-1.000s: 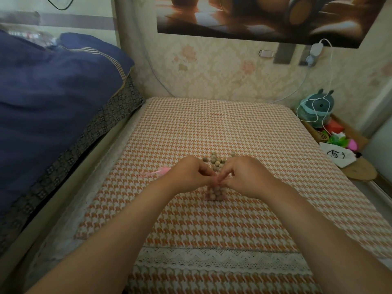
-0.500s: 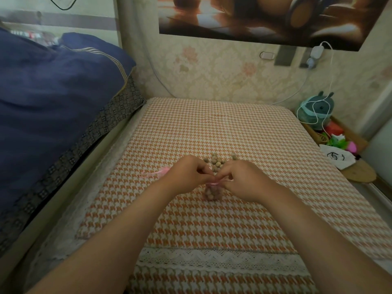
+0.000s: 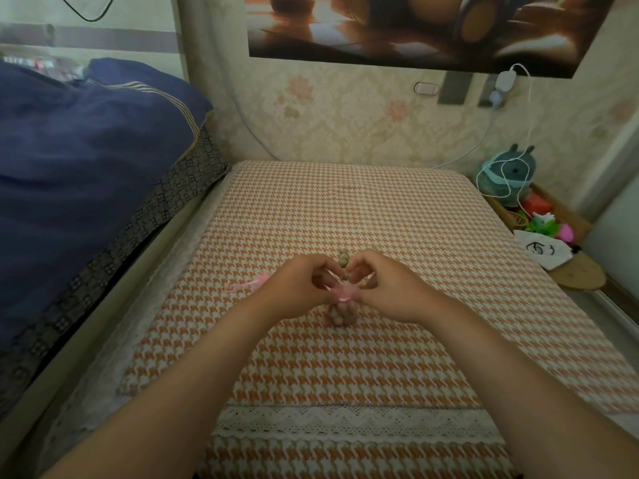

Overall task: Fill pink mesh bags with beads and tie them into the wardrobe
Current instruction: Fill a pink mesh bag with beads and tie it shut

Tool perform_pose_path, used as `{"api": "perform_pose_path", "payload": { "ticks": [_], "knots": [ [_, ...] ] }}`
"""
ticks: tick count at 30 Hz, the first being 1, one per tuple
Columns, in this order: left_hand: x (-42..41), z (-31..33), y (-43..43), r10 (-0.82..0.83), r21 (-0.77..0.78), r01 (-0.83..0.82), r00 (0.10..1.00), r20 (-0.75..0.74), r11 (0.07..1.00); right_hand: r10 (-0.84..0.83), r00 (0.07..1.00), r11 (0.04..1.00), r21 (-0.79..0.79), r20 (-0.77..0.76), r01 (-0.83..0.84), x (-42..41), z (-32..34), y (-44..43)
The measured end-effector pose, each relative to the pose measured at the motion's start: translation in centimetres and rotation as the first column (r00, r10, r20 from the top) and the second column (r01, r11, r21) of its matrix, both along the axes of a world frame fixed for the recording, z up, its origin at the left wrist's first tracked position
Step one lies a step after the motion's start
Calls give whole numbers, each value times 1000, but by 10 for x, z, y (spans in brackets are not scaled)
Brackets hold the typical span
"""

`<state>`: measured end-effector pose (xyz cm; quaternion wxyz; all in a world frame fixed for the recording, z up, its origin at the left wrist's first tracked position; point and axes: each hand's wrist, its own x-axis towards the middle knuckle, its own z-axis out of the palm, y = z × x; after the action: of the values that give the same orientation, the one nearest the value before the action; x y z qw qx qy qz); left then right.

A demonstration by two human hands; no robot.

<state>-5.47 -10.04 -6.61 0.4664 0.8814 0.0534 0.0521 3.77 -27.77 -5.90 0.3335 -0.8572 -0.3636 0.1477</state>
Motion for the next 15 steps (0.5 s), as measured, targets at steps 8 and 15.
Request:
{"api": "perform_pose_path", "payload": {
  "ticks": [8,15],
  "knots": [
    [-3,-1,5,36,184,-6,987,-156,983,-14,1000,993,-118,27,17,7,-3,-4],
    [-3,0,15,102,172,-74,982,-162,982,-78,997,987,-143,1,78,11,5,-12]
  ]
}}
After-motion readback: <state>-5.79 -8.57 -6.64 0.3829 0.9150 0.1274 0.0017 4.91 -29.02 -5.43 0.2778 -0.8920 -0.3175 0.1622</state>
